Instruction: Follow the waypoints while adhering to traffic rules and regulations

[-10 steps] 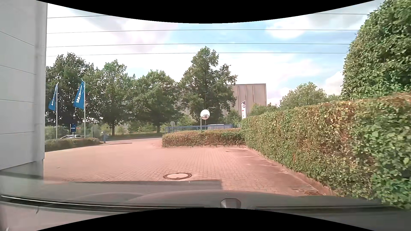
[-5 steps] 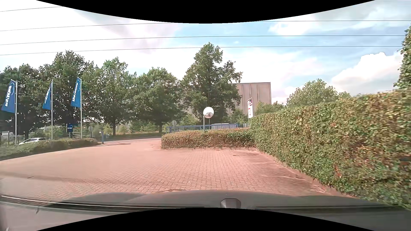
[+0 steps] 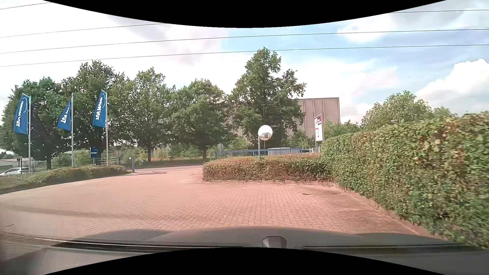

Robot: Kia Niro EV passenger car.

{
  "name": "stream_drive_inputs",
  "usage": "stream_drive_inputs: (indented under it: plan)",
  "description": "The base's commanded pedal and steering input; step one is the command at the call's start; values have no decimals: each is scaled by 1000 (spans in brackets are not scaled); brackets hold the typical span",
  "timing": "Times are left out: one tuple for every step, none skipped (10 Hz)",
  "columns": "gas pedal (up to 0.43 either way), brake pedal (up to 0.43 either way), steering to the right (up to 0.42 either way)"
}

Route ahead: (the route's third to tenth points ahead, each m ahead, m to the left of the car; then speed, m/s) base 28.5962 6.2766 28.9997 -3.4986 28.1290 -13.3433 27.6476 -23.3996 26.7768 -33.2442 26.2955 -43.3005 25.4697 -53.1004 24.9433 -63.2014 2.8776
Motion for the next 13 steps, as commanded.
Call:
stream_drive_inputs:
  plan:
    - [0, 30, -227]
    - [0, 30, -227]
    - [0, 24, -227]
    - [0, 30, -226]
    - [0, 37, -232]
    - [0, 43, -259]
    - [0, 55, -295]
    - [0, 55, -311]
    - [0, 61, -317]
    - [0, 61, -318]
    - [0, 67, -318]
    - [0, 67, -318]
    - [0, 67, -318]
